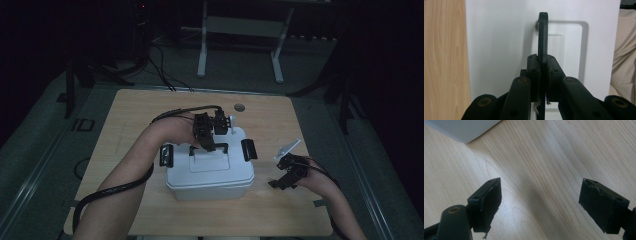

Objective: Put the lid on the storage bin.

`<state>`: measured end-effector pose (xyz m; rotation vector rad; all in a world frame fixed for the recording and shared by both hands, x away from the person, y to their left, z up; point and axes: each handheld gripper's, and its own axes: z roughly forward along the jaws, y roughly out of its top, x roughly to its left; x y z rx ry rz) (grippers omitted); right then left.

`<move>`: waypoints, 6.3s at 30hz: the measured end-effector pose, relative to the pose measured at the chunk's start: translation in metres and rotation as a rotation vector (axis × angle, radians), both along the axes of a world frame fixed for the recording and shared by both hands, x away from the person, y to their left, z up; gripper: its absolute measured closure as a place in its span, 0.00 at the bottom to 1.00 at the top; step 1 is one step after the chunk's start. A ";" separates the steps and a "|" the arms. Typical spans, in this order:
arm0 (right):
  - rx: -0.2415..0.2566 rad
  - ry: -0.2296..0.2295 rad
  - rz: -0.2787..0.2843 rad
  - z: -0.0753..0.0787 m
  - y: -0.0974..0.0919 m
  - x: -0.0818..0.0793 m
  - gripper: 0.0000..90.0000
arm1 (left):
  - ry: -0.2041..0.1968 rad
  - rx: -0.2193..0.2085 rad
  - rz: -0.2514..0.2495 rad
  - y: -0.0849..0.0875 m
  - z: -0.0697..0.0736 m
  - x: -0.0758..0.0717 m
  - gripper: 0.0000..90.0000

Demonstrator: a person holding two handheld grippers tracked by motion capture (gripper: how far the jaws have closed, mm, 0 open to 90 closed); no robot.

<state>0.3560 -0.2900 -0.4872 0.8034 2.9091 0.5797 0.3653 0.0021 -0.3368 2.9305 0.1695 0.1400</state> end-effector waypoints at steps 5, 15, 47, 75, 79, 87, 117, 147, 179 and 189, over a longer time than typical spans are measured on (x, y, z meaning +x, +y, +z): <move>0.001 0.002 -0.004 0.000 0.000 0.000 0.20 | 0.006 0.005 -0.008 -0.011 -0.001 0.000 0.93; 0.001 0.003 -0.002 -0.002 -0.001 0.000 0.20 | 0.010 0.028 -0.012 -0.014 -0.008 0.002 0.93; 0.006 0.013 0.009 -0.008 0.006 0.000 0.20 | 0.001 0.027 -0.011 -0.008 -0.007 0.002 0.93; 0.013 0.012 -0.002 -0.006 0.003 0.000 0.20 | -0.002 -0.079 0.148 0.033 -0.023 0.012 0.26; 0.013 0.009 0.000 -0.005 0.003 -0.001 0.20 | -0.012 -0.127 0.172 0.049 -0.024 0.009 0.19; 0.018 0.001 -0.012 -0.003 0.002 0.000 0.20 | -0.014 -0.175 0.198 0.077 -0.026 0.000 0.17; 0.040 -0.009 -0.033 -0.001 -0.004 -0.002 0.20 | -0.105 -0.372 0.309 0.187 -0.051 -0.048 0.16; 0.166 -0.117 -0.179 -0.012 -0.023 0.000 0.20 | -0.120 -0.507 0.591 0.271 -0.157 -0.070 0.16; 0.365 -0.291 -0.514 -0.048 -0.043 -0.022 0.14 | -0.330 -0.558 0.953 0.293 -0.215 -0.083 0.15; 0.373 -0.393 -0.607 -0.060 -0.050 -0.027 0.14 | -0.424 -0.584 1.043 0.293 -0.222 -0.094 0.15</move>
